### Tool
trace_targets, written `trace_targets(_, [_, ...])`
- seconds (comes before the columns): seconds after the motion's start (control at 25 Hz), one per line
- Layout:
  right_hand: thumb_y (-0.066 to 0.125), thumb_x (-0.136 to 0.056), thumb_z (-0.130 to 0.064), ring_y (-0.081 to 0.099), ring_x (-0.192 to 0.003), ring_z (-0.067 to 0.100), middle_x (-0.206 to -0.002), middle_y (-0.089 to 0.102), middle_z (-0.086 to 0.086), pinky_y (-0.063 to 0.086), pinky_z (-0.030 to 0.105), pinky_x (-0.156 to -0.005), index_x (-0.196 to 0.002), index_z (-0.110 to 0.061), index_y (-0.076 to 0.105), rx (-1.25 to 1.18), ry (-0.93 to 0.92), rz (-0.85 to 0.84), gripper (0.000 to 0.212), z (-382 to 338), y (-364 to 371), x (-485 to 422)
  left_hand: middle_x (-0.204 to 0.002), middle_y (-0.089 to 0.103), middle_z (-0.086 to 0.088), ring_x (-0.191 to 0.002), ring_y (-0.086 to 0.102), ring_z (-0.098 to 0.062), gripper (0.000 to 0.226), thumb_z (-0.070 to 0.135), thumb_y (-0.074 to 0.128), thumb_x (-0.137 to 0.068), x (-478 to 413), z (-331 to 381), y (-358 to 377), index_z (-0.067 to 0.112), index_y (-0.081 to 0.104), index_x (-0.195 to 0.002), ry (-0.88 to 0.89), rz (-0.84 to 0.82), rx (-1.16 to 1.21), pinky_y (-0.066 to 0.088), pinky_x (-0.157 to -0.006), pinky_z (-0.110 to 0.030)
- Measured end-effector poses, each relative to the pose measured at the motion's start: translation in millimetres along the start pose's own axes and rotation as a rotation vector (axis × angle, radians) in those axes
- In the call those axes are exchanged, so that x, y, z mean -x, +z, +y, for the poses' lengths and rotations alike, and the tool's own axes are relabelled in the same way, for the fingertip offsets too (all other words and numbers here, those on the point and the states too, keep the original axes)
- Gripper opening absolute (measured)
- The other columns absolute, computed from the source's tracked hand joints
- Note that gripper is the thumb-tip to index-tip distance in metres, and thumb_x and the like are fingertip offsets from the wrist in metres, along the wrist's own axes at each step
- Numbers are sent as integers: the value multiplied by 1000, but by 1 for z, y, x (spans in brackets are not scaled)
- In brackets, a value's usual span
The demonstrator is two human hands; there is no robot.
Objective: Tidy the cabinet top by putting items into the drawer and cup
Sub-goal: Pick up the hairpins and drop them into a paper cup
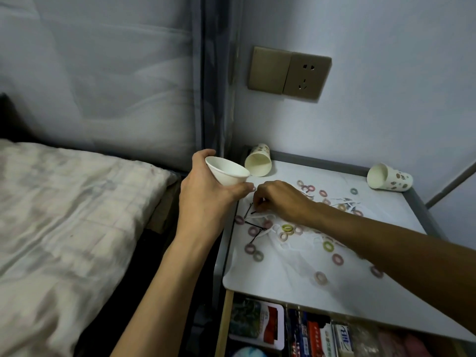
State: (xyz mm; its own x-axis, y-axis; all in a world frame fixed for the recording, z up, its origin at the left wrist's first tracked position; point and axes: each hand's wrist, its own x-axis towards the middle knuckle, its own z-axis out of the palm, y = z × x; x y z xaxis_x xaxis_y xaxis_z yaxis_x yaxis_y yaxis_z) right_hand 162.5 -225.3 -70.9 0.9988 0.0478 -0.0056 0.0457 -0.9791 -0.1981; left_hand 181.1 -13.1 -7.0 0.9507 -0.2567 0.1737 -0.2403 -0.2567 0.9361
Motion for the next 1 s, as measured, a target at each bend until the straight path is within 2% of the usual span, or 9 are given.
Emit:
trace_targets(0.12, [72,-79,-18,59,-74,7,-81,66,-9,49,29,-66,-82,-23,69,-105,-48,11,7,-7,1,-2,-113,62,2,-103,59,-16,84,31,87,-61,1,-2,0,24,45,-134,-6,-9,1,49,-83,-27])
trace_targets(0.24, [72,-79,-15,61,-75,8,-83,66,-9,51,27,-66,-90,-26,69,-209,-74,38,16,-10,3,-7,-113,62,3,-102,59,-15,86,31,88,-61,1,-2,1,24,45,-135,-5,-16,6,49,-82,-26])
trace_targets(0.44, [71,-80,-20,59,-78,10,-84,65,-5,51,36,-71,-79,-20,69,-159,-36,48,2,-11,9,-6,-112,61,4,-100,58,-13,85,31,88,-62,0,-2,0,23,45,-135,-1,-14,-3,45,-73,-16])
trace_targets(0.6, [59,-90,-21,59,-84,17,-92,68,1,50,36,-73,-89,-16,68,-77,16,92,11,-12,14,1,-113,62,3,-103,60,-16,84,30,88,-62,2,-1,0,23,46,-134,-3,-1,2,51,-86,-31])
trace_targets(0.72, [58,-90,-19,62,-77,12,-86,70,-5,47,29,-67,-88,-21,68,-118,116,125,10,-14,5,7,-115,63,0,-105,60,-18,86,32,89,-61,1,-1,0,23,45,-135,-4,2,1,52,-91,-38])
trace_targets(0.84, [66,-84,-22,64,-73,11,-79,72,-5,51,29,-66,-86,-22,74,-130,126,60,9,-23,5,20,-116,63,0,-106,60,-19,88,33,89,-59,1,1,-1,22,45,-135,-8,0,4,51,-93,-40])
trace_targets(1.0, [69,-80,-24,63,-73,16,-74,70,-1,44,29,-60,-81,-23,75,-183,264,41,6,-34,17,30,-114,61,2,-106,58,-18,86,31,88,-61,4,4,0,22,45,-135,-4,-5,10,50,-92,-37])
